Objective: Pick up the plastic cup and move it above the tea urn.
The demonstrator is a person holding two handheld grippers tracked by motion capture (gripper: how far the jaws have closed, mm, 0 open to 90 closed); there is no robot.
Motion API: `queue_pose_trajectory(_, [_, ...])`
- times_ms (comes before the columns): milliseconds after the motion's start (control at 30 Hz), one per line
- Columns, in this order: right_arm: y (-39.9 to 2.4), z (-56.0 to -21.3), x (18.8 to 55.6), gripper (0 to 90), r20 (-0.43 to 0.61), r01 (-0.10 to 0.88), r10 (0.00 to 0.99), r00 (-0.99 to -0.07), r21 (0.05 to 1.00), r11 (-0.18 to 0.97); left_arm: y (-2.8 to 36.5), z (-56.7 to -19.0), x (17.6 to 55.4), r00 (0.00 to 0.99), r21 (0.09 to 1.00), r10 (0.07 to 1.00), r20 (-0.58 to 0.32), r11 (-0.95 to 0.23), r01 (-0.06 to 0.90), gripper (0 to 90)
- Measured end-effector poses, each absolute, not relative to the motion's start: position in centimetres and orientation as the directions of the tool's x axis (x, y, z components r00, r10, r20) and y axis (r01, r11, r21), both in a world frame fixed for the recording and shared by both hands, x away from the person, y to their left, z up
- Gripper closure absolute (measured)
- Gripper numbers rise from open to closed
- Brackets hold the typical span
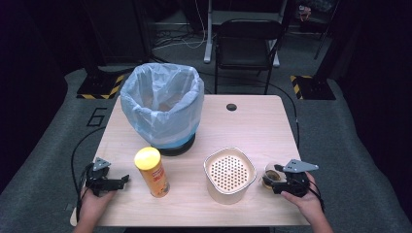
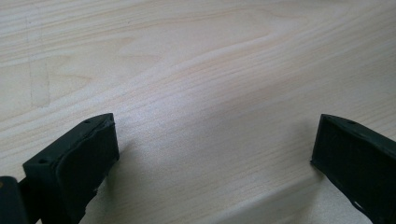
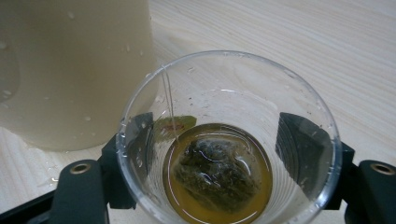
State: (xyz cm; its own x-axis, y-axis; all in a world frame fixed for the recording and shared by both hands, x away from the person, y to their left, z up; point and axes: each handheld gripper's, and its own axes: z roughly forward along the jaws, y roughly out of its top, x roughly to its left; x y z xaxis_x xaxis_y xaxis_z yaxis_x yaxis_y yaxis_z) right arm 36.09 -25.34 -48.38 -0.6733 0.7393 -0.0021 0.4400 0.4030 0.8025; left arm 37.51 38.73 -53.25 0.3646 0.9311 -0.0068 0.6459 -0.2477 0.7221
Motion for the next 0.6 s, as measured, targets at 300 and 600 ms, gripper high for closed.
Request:
queue_pose_trajectory(300, [-25.40, -48.45, 36.02, 30.0, -0.031, 0.409, 0.729, -0.684, 0.811, 0.418, 38.69, -53.27, 37.52, 0.363, 0.723, 0.932, -0.010, -0.244, 0.647, 0.2])
queue_pose_trajectory(600, [-25.74, -48.66, 36.38, 31.6, -0.035, 0.384, 0.714, -0.699, 0.824, 0.416, 38.69, -53.29, 37.56, 0.362, 0.726, 0.932, -0.009, -0.243, 0.643, 0.3])
